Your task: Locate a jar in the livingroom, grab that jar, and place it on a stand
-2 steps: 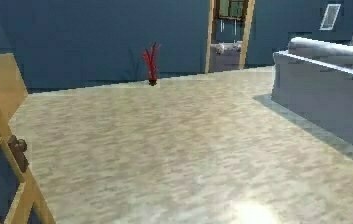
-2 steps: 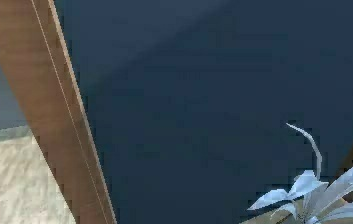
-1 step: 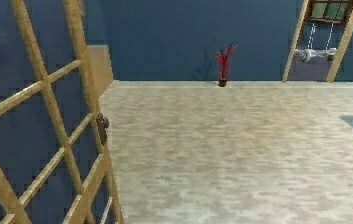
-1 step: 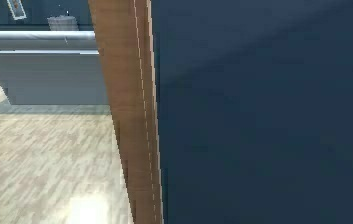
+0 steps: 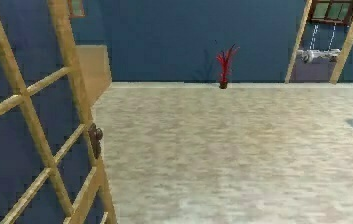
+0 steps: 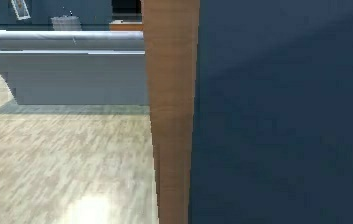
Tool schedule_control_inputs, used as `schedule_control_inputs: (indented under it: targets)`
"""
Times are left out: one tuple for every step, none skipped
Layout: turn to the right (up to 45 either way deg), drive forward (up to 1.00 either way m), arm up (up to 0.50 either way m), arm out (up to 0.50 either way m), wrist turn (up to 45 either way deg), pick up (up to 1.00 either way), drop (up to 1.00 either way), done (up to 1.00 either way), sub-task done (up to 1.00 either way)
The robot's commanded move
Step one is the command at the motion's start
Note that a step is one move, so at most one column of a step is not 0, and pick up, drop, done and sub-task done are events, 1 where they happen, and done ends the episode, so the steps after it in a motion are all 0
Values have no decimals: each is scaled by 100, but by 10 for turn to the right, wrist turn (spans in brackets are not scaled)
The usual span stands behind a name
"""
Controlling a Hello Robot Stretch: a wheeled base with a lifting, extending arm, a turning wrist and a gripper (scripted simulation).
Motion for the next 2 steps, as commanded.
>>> schedule_control_inputs:
  targets:
    - [330, 0, 0, 0, 0, 0, 0, 0, 0]
    - [0, 100, 0, 0, 0, 0, 0, 0, 0]
